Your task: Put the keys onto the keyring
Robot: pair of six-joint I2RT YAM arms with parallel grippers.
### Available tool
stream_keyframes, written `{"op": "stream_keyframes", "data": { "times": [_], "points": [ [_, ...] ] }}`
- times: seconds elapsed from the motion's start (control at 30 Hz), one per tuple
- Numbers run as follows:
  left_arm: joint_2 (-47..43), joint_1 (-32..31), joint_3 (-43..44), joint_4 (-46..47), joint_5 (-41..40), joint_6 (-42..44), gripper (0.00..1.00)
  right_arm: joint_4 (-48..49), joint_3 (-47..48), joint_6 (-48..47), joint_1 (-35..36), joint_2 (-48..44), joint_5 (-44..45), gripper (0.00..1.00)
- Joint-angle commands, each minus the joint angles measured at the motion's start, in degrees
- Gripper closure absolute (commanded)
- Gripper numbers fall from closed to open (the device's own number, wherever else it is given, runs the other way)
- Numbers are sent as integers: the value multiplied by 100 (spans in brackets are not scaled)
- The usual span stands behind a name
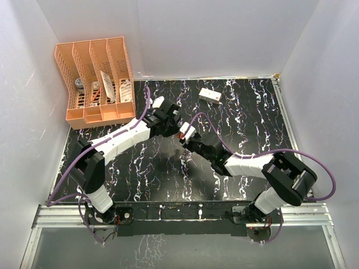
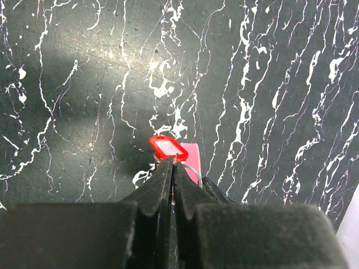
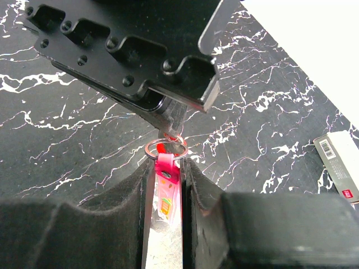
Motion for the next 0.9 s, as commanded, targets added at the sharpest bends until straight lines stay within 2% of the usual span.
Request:
{"op": "stream_keyframes", "data": {
  "times": [0.0, 0.87],
  "points": [
    [2, -29, 242, -127, -31, 19, 100, 444, 225, 58, 35, 30, 45, 100],
    [18, -43, 171, -152, -16, -6, 100, 645, 117, 54, 32, -28, 371, 100]
  ]
}}
